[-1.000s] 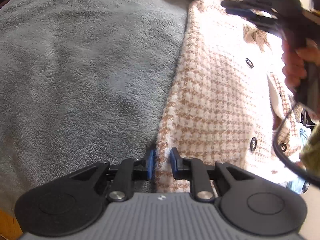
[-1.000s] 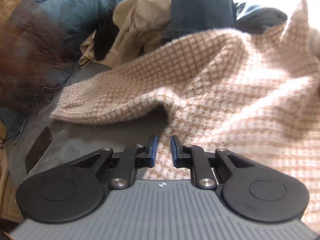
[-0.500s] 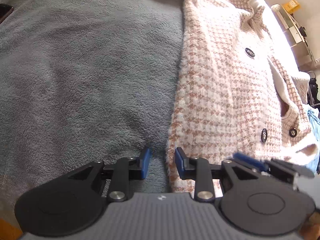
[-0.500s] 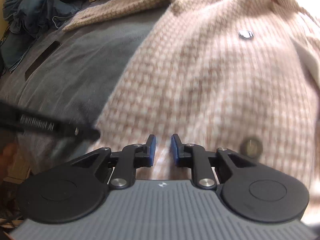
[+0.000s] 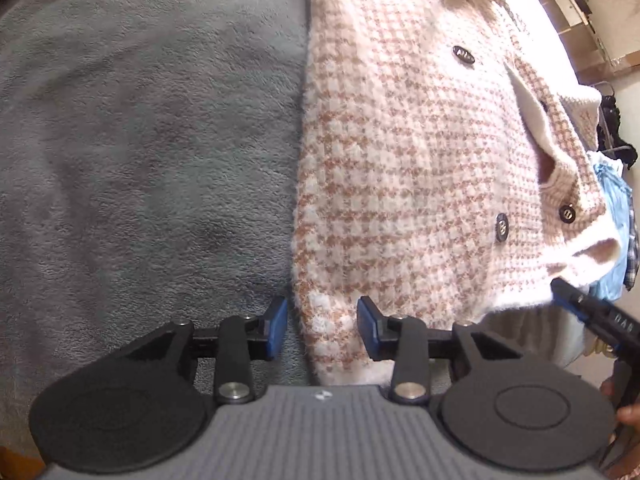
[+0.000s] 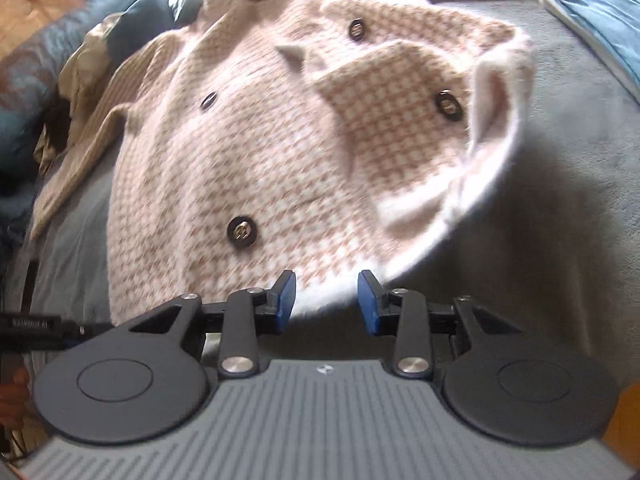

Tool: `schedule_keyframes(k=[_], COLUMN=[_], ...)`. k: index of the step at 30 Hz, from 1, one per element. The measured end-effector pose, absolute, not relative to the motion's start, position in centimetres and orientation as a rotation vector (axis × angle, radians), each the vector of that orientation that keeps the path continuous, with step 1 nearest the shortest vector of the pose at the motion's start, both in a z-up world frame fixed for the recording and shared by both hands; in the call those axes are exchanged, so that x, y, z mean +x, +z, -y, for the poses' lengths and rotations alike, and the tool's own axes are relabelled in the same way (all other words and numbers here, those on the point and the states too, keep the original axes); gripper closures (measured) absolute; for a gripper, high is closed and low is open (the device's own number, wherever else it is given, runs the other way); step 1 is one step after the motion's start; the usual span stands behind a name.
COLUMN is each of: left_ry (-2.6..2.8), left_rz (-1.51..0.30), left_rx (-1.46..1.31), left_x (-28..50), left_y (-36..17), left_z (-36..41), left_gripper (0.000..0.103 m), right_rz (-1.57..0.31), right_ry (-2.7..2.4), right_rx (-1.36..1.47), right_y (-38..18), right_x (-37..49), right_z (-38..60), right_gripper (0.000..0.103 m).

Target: Fold clothes

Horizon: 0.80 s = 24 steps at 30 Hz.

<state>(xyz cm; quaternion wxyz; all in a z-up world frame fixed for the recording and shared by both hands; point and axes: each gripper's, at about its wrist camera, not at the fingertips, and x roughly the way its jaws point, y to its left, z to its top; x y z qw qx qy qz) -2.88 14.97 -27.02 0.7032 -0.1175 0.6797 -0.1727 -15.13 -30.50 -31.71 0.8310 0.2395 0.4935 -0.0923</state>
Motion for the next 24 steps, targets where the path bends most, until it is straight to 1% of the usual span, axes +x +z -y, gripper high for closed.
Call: schedule_keyframes(k=[1, 2, 4, 5, 7, 8, 11, 13, 15, 17, 19, 20, 21, 22, 23, 24], left_ry=[-0.376, -0.367, -0.357, -0.355, -0.359, -0.366, -0.369, -0.367, -0.377, -0.386, -0.384, -0.384, -0.388, -0.394, -0.402, -0.414], left_rz=[-1.513, -1.513, -1.503, -1.497, -1.484, -1.477, -1.464, -1.463, -1.463, -1.461, -1.441, -1.415, -1.385, -1.350, -1.314, -1.280], left_rx=[-0.236, -0.211, -0.169, -0.148, -0.107, -0.085, -0.048, -0.037, -0.022, -0.006, 0.015, 0.026, 0.034, 0.042, 0.051, 0.058], left_x=[-3.2, -3.5, -3.9, -4.0, -4.3, -4.5, -4.8, -5.0, -5.0, -5.1, -4.9, -4.8, -4.7, -4.4, -4.0, -3.6], left_y=[-27.0, -27.0, -26.8, -26.6, -26.2, -26.0, -25.6, -25.4, -25.0, -24.3, -23.0, -22.0, -21.1, -20.0, -19.1, -18.3], left_z=[-14.8, -14.6, -14.3, -14.1, -13.9, -13.8, -13.7, -13.9, -14.1, -14.4, -14.9, -15.1, -15.3, -15.3, -15.1, -14.6], left_gripper=[0.069, 0.069, 0.070, 0.073, 0.077, 0.079, 0.080, 0.080, 0.078, 0.074, 0.075, 0.077, 0.077, 0.077, 0.077, 0.077], right_rz=[-1.054, -1.061, -1.127, -1.166, -1.174, -1.163, -1.152, -1.198, -1.220, -1.204, -1.166, -1.143, -1.120, -1.097, -1.075, -1.056], right_ry=[-0.191, -0.187, -0.160, -0.144, -0.131, -0.132, -0.186, -0.256, -0.272, -0.267, -0.257, -0.254, -0.251, -0.248, -0.244, -0.236], right_rx=[0.510, 0.511, 0.511, 0.510, 0.481, 0.463, 0.367, 0.260, 0.214, 0.266, 0.290, 0.283, 0.276, 0.269, 0.262, 0.244], right_y=[-32.2, -32.7, -34.3, -35.2, -35.0, -34.4, -33.5, -34.7, -36.0, -35.3, -33.5, -32.4, -31.4, -30.3, -29.3, -28.4], right_x=[-14.6, -14.1, -13.2, -12.7, -12.5, -12.4, -12.7, -12.8, -13.1, -13.4, -14.0, -14.3, -14.6, -14.8, -15.1, -15.1], right_z=[30.9, 31.4, 31.8, 32.0, 32.2, 32.3, 32.1, 31.7, 31.7, 32.5, 33.0, 33.1, 33.3, 33.4, 33.6, 33.6], right_gripper=[0.069, 0.062, 0.061, 0.064, 0.085, 0.098, 0.098, 0.103, 0.103, 0.102, 0.096, 0.092, 0.086, 0.083, 0.077, 0.075])
